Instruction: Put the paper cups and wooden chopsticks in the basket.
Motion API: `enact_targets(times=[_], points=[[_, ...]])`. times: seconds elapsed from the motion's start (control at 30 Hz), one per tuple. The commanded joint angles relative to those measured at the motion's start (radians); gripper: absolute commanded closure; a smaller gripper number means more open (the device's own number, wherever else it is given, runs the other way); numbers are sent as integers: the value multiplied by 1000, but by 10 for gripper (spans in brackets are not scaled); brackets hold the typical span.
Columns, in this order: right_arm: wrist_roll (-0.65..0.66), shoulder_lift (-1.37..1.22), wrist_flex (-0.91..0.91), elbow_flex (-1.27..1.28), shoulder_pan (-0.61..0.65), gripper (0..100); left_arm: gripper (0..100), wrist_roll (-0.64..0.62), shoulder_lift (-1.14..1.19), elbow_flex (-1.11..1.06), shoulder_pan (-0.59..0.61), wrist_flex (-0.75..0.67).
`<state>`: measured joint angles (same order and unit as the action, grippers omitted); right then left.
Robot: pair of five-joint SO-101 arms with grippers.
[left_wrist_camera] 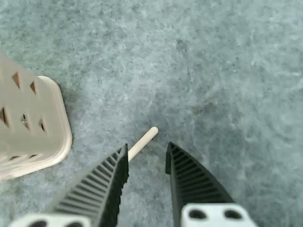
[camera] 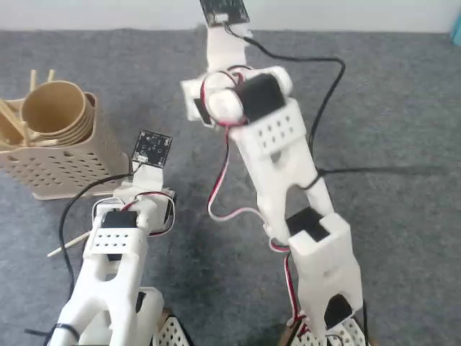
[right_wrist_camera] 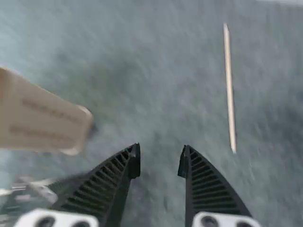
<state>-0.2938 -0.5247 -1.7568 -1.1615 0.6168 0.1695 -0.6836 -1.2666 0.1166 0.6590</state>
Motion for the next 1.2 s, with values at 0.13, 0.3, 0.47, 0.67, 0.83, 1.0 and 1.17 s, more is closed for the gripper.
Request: enact_targets(times=[0.13, 0.3, 0.47, 0.67, 0.83, 1.0, 1.17], points=[[15, -61, 193, 278, -102, 852, 881, 25, -9, 45, -14, 5], [15, -229, 427, 305, -163, 852, 881, 25, -9, 47, -11, 2], [14, -352, 615, 305, -176, 852, 881, 25, -9, 47, -11, 2], [15, -383, 654, 305, -186, 852, 881, 25, -9, 45, -12, -12], [15, -394, 656, 305, -237, 852, 881, 25, -9, 45, -14, -12], [15, -407, 662, 313, -251, 852, 881, 25, -9, 45, -14, -12], [15, -507, 688, 305, -243, 852, 881, 25, -9, 45, -12, -12]])
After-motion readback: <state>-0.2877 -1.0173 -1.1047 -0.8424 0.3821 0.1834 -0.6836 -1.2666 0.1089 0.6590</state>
